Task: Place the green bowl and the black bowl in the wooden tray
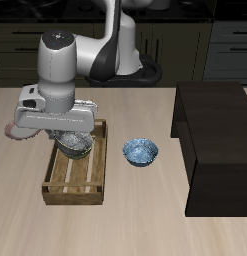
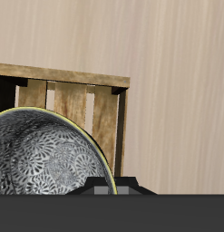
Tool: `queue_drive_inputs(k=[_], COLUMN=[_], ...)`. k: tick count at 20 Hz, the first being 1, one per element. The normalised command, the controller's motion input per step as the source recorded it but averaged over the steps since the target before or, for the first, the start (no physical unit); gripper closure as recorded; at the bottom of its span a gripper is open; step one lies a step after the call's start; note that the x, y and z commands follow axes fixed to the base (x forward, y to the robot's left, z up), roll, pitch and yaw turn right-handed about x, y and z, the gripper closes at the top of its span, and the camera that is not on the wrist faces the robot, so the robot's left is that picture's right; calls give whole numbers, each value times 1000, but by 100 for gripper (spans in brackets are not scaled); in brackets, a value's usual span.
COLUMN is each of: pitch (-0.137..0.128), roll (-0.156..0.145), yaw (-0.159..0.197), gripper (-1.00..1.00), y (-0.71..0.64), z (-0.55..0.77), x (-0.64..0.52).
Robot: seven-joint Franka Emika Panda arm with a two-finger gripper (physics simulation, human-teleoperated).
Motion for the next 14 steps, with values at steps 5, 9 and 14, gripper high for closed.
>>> queue_drive_inputs(k=[5,9,14], pitch=[65,19,18], roll=[-17,10,36], yaw=[25,55,24], gripper=[100,100,-100], y=[-144,154,225], z=[-519,-367,-174], x=[97,35,25])
